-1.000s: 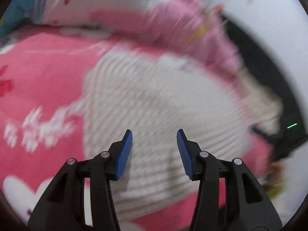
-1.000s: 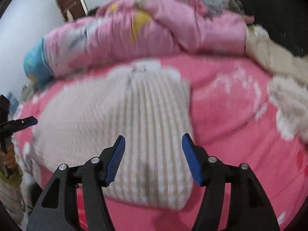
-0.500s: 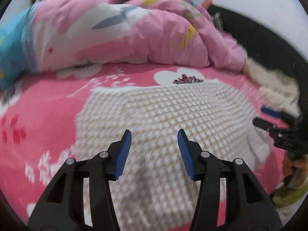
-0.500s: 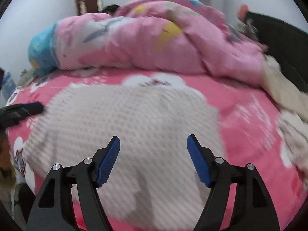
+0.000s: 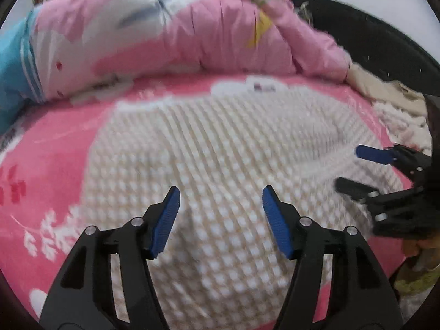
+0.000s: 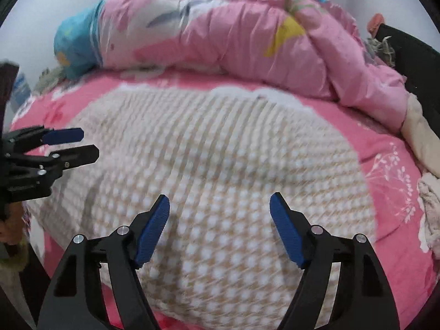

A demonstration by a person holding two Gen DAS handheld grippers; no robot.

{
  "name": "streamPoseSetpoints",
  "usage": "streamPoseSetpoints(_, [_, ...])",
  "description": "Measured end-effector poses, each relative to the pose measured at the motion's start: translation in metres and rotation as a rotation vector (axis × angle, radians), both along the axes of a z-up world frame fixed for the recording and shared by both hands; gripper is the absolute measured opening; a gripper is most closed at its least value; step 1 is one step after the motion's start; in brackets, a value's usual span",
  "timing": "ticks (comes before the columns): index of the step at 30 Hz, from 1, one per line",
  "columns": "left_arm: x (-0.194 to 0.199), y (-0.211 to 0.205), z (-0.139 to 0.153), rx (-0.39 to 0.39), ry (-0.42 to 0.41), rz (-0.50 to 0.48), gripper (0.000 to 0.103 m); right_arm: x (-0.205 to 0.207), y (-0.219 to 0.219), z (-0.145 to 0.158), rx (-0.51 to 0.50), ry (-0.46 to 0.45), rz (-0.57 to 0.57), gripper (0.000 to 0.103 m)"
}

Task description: Fold large clothes

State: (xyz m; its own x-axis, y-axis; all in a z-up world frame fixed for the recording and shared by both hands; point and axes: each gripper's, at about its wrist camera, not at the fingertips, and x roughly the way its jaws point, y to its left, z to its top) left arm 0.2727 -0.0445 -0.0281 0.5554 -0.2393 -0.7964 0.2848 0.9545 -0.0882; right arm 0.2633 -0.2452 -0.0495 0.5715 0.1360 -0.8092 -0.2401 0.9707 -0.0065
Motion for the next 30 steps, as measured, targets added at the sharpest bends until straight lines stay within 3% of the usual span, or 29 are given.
streamPoseSetpoints(1, [0.0, -0.007, -0.015, 0.025, 0.037, 0.012, 0.06, 0.005, -0.002, -0.013, 0.015, 0.014, -0.016, 0.076])
streamPoseSetpoints(3, [0.002, -0.012, -0.034, 0.064, 0.011, 0.017, 0.061, 0.008, 0.001, -0.019, 0.022, 0.014, -0.031, 0.079])
streamPoseSetpoints(5, [-0.007, -0.014, -0.024, 0.082, -0.018, 0.026, 0.061, 0.001, 0.002, -0.004, 0.012, 0.019, -0.048, 0.078])
streamPoseSetpoints(9, [-0.042, -0.007, 0.004, 0.011, -0.045, 0.029, 0.06, -0.046, -0.002, 0.029, 0.016, -0.066, -0.04, 0.077])
streamPoseSetpoints(12, [-0.063, -0.007, -0.009, -0.029, 0.003, 0.029, 0.06, -0.054, 0.006, 0.003, -0.031, -0.024, -0.033, 0.077])
streamPoseSetpoints(13, [-0.063, -0.012, -0.026, 0.005, 0.038, 0.039, 0.06, -0.05, 0.007, -0.007, -0.043, -0.015, -0.033, 0.078])
streamPoseSetpoints(15, [-0.069, -0.017, -0.038, 0.041, 0.011, 0.042, 0.061, -0.045, 0.003, -0.009, -0.036, -0.006, -0.035, 0.079])
streamPoseSetpoints(17, [-0.081, -0.012, -0.025, 0.005, -0.009, 0.064, 0.061, -0.054, -0.006, 0.009, -0.008, -0.004, -0.059, 0.079])
streamPoseSetpoints(20, [-0.107, 0.01, -0.007, -0.1, -0.039, 0.094, 0.061, -0.079, -0.03, 0.034, 0.003, -0.079, -0.101, 0.079])
streamPoseSetpoints(22, [-0.116, 0.035, -0.008, -0.133, -0.051, 0.151, 0.062, -0.083, -0.055, 0.026, 0.014, -0.073, -0.169, 0.079])
streamPoseSetpoints(25, [-0.105, 0.062, -0.043, -0.219, 0.059, 0.2, 0.062, -0.064, -0.097, -0.023, 0.157, 0.08, -0.235, 0.08])
streamPoseSetpoints(26, [-0.106, 0.063, -0.046, -0.234, 0.055, 0.2, 0.062, -0.066, -0.099, -0.025, 0.174, 0.075, -0.237, 0.08])
streamPoseSetpoints(28, [-0.116, 0.062, -0.034, -0.221, 0.032, 0.199, 0.062, -0.075, -0.092, -0.006, 0.126, 0.052, -0.241, 0.079])
streamPoseSetpoints(30, [-0.131, 0.063, -0.02, -0.22, 0.008, 0.184, 0.062, -0.089, -0.082, 0.015, 0.155, 0.023, -0.211, 0.079])
